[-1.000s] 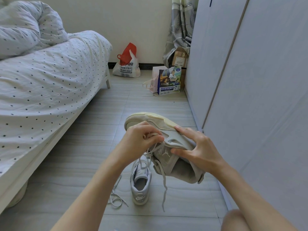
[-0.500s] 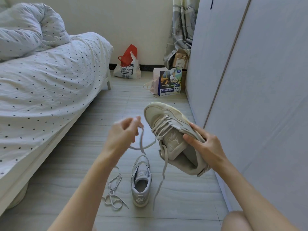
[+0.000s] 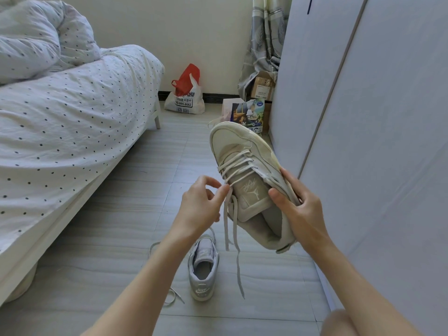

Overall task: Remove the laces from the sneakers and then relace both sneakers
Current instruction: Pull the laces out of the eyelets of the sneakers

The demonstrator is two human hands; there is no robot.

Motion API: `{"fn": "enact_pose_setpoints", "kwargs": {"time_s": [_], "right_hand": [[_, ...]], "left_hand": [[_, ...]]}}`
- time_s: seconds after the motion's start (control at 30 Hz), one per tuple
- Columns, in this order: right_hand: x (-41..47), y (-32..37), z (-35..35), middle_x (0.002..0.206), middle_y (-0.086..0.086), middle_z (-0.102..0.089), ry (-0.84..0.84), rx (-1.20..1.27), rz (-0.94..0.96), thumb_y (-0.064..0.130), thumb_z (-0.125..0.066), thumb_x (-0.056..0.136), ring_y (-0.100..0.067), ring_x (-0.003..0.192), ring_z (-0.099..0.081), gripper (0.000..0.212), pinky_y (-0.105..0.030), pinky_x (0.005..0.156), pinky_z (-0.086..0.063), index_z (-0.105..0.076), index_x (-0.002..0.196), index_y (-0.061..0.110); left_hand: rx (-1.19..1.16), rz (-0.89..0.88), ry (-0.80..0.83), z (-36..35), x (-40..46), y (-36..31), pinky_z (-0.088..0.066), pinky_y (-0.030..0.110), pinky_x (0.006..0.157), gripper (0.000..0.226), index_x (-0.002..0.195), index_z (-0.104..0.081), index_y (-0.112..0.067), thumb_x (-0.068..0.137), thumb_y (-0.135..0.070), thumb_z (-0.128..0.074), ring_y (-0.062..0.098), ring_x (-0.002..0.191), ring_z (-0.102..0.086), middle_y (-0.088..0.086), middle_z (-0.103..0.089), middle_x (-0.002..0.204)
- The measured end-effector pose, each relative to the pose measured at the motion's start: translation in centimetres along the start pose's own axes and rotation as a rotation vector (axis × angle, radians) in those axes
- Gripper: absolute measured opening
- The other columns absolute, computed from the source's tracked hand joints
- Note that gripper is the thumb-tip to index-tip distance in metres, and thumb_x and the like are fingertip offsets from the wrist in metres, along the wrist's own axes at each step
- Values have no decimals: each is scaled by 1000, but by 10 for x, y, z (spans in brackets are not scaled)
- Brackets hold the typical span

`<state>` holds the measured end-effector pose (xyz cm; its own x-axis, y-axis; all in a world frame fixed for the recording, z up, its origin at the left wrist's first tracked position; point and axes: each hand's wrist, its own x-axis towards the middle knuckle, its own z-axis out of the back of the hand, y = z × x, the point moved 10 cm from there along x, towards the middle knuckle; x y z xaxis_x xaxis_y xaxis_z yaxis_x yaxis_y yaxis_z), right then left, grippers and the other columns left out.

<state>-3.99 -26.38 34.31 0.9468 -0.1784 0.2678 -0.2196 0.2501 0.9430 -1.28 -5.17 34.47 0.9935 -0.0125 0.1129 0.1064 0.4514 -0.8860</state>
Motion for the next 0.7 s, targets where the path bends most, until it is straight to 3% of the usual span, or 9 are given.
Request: {"fn": "enact_pose_setpoints", "kwargs": {"time_s": [0.13,0.3,0.5,0.6,0.7], "right_hand": [[0,3,3,127,14,-58,-36,41,1,62,-66,61,-3,115,-55,85,-26,94,-50,-49,136,27],[-4,11,0,129,12,-58,-35,-7,35,64,-72,59,-5,117,-55,88,-35,99,-48,-50,136,26],[-6,12,-3,129,10,-57,-26,-41,42,61,-70,64,-8,117,-54,82,-38,98,-49,-50,135,27],[-7,12,-6,129,11,-57,-15,-44,36,64,-70,60,-6,117,-54,87,-35,98,-49,-50,135,27],[-8,14,-10,129,11,-57,-10,-38,42,57,-68,62,-6,118,-54,82,-33,99,-48,-49,136,26]], "left_hand": [[-89,64,85,-14,-6,3,-57,29,56,24,87,-56,-14,86,-37,-63,9,50,-59,0,-59,65],[-74,125,70,-14,-5,8,-51,37,75,18,88,-52,-19,84,-30,-66,15,72,-55,1,-58,82],[-220,360,303,-32,-16,23,-59,30,59,28,106,-44,-16,87,-24,-64,12,52,-61,8,-67,91],[-125,304,306,-26,-13,22,-58,30,61,31,106,-44,-18,85,-23,-66,11,55,-61,6,-68,87],[39,107,141,-9,-7,9,-57,36,68,25,101,-48,-23,83,-28,-65,14,69,-62,0,-64,80]]}}
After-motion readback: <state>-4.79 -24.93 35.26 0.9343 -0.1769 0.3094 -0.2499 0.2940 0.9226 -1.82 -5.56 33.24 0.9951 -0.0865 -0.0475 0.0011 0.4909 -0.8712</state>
